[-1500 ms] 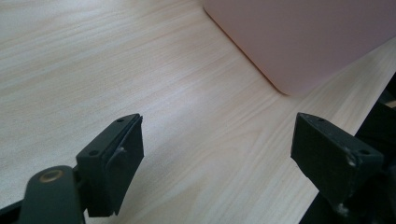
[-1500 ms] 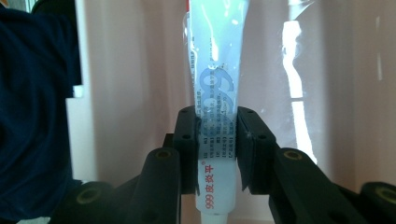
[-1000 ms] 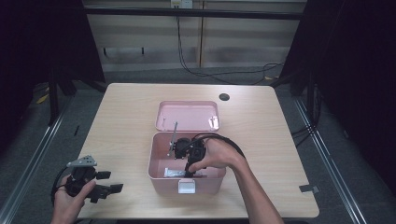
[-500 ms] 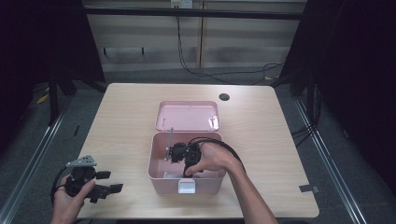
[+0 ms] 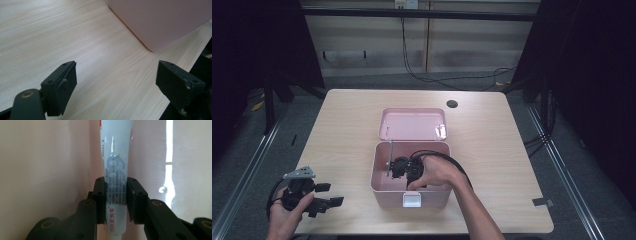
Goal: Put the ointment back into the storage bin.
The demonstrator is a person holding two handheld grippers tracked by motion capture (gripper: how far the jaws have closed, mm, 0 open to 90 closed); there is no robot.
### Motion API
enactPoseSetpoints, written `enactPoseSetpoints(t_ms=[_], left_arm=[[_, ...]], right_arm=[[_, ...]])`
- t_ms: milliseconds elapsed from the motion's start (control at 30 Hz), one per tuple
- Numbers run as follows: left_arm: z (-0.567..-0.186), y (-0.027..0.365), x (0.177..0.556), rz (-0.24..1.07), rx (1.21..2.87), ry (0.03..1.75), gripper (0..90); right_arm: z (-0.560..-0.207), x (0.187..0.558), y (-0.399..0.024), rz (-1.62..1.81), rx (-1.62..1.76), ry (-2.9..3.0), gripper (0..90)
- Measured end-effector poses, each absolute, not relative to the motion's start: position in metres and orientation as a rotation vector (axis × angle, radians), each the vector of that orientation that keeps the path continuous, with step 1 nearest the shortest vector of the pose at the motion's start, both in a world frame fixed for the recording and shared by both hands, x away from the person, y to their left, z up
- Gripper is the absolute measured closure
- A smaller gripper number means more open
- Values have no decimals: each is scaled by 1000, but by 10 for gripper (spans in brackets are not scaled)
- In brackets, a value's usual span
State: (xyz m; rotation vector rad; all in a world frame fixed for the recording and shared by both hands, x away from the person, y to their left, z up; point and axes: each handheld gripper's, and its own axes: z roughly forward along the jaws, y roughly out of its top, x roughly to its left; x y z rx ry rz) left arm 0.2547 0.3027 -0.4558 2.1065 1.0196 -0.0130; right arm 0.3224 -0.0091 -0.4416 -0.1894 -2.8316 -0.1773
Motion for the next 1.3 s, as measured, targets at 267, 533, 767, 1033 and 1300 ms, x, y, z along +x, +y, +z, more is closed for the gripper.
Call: enactPoseSetpoints(t_ms=[267, 533, 767, 1033, 1300], left_arm=[[-456, 303, 255, -14, 2105, 1020, 171], [-456, 303, 255, -17, 2100, 1023, 171], [-456, 303, 255, -15, 2101, 1024, 171], [-456, 303, 255, -13, 2103, 1023, 171], [-456, 303, 255, -15, 2102, 1023, 171]], right_arm=[[-447, 322, -6, -148, -199, -2812, 716], [-454, 323, -3, -116, -190, -2787, 714], [-458, 325, -1, -121, -195, -2766, 713], [-457, 325, -2, -130, -199, -2761, 706], [-453, 325, -2, -133, -210, -2767, 694]])
